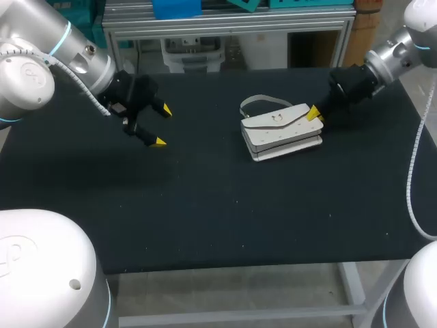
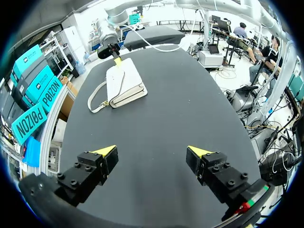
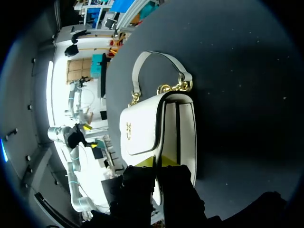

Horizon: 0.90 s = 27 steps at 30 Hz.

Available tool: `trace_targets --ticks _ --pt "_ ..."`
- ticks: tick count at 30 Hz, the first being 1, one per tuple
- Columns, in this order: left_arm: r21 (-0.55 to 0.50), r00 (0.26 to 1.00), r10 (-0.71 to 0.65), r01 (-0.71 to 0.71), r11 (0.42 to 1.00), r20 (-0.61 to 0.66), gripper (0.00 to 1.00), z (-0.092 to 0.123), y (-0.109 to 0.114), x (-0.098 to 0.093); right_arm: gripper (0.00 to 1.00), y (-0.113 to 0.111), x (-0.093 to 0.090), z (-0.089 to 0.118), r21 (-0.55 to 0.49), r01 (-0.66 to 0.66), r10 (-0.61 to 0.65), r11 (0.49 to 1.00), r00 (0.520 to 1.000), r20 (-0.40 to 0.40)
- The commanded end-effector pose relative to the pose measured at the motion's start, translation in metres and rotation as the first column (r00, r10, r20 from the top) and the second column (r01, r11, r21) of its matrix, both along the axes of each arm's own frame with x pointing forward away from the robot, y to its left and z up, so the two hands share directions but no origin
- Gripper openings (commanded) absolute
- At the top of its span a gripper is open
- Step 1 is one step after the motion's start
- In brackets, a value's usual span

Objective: Pick up the bag, open it, inspect its contents, close it, and place it on the opposite side

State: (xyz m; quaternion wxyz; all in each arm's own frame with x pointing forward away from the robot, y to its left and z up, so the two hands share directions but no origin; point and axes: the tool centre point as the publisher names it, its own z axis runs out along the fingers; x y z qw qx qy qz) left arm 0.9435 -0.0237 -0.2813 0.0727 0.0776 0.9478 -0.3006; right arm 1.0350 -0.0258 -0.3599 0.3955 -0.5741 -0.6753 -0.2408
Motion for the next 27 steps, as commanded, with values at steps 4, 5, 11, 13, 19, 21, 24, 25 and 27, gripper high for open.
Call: trace_targets --ticks 4,5,11,13,19,21,24,25,27 --pt "-0.003 1.0 0.0 0.0 1.0 0.002 1.0 -0.001 0.0 0.0 0.0 0.046 -0.06 0.004 -0.053 0.167 -0.157 0.985 0.974 0.162" --pt "-0.003 1.0 0.0 0.0 1.0 0.002 1.0 -0.001 0.0 0.0 0.0 0.05 -0.064 0.003 -0.049 0.179 -0.169 0.983 0.972 0.165" --pt "-0.003 1.0 0.0 0.0 1.0 0.002 1.0 -0.001 0.0 0.0 0.0 0.069 -0.084 -0.004 -0.051 0.288 -0.274 0.956 0.942 0.195" --pt "-0.003 1.0 0.0 0.0 1.0 0.002 1.0 -0.001 0.0 0.0 0.0 0.074 -0.09 -0.007 -0.049 0.32 -0.304 0.946 0.93 0.205" --pt "-0.003 1.0 0.0 0.0 1.0 0.002 1.0 -0.001 0.0 0.0 0.0 0.08 -0.103 -0.005 -0.036 0.379 -0.354 0.925 0.89 0.287" --pt "-0.003 1.0 0.0 0.0 1.0 0.002 1.0 -0.001 0.0 0.0 0.0 0.08 -0.107 -0.005 -0.03 0.405 -0.376 0.914 0.872 0.314" --pt "-0.003 1.0 0.0 0.0 1.0 0.002 1.0 -0.001 0.0 0.0 0.0 0.08 -0.111 -0.004 -0.006 0.439 -0.41 0.899 0.845 0.342" --pt "-0.003 1.0 0.0 0.0 1.0 0.002 1.0 -0.001 0.0 0.0 0.0 0.08 -0.112 -0.004 0.003 0.444 -0.417 0.896 0.839 0.349" --pt "-0.003 1.0 0.0 0.0 1.0 0.002 1.0 -0.001 0.0 0.0 0.0 0.083 -0.113 -0.004 0.012 0.45 -0.425 0.893 0.833 0.353"
